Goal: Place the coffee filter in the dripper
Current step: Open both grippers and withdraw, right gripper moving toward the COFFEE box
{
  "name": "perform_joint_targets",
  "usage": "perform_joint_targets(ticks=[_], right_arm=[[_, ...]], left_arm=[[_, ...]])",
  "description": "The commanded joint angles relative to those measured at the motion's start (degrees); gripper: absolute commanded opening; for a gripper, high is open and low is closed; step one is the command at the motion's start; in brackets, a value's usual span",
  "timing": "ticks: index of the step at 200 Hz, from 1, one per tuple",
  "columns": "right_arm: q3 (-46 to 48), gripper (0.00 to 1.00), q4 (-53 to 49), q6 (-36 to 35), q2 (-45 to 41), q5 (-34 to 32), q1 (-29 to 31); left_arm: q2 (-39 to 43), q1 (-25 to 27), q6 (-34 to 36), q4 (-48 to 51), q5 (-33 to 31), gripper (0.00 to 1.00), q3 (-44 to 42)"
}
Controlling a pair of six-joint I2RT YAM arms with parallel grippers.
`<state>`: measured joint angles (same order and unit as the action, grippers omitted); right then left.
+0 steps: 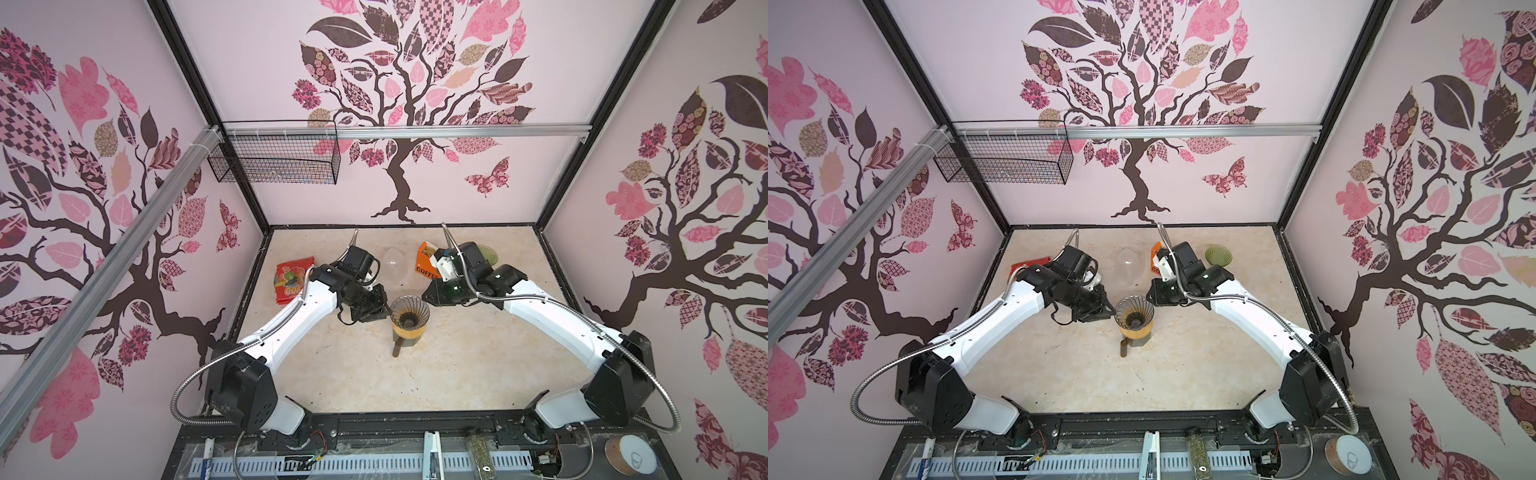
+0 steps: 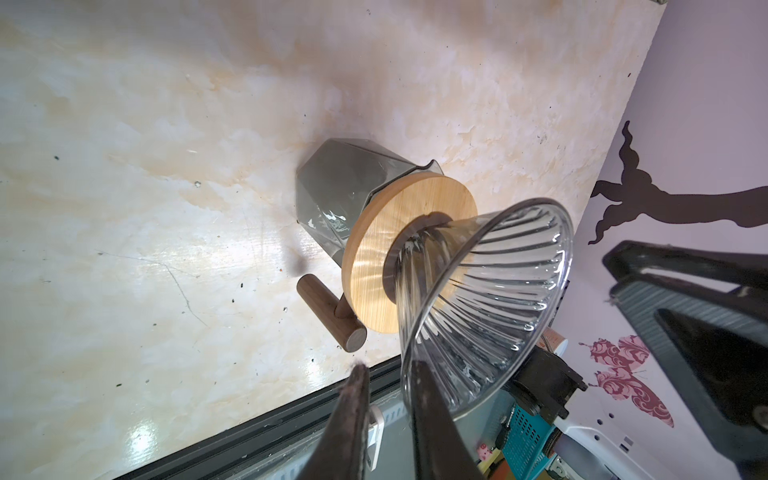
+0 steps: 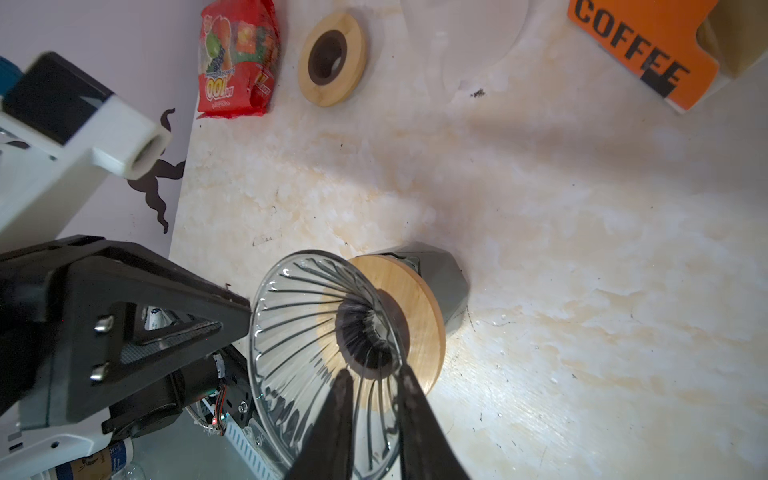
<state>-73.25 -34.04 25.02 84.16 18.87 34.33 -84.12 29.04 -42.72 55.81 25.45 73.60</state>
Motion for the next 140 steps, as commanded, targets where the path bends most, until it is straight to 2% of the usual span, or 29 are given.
perform_joint_targets(ticks=[1, 45, 61, 74, 107, 140], right_arm=[[-3.5, 0.26, -2.3, -1.4, -0.2, -1.0, -0.2], [-6.8, 0.31, -3.5, -2.1, -0.2, -3.0, -1.4], [-7.9, 0.36, -3.9, -2.4, 0.1, -3.4, -2.1], [-8.6, 0.40, -4.2, -2.5, 0.5, -3.4, -3.0], [-11.1, 0.50, -4.9, -2.6, 2.0, -3.5, -5.1], [-13.9, 0.62, -5.2, -2.4, 4.0, -3.8, -7.1]], left_arm=[[2.3, -0.7, 2.3, 2.6, -1.9, 0.22, 3.9], [5.3, -1.9, 6.1, 7.7, -5.2, 0.23, 7.2], [6.8, -2.3, 7.7, 9.6, -6.7, 0.29, 8.4], [7.9, -2.5, 9.2, 11.1, -8.0, 0.37, 9.5], [11.8, -2.7, 12.4, 12.1, -10.7, 0.69, 10.3], [15.3, -2.7, 15.0, 12.1, -12.4, 0.85, 9.6]])
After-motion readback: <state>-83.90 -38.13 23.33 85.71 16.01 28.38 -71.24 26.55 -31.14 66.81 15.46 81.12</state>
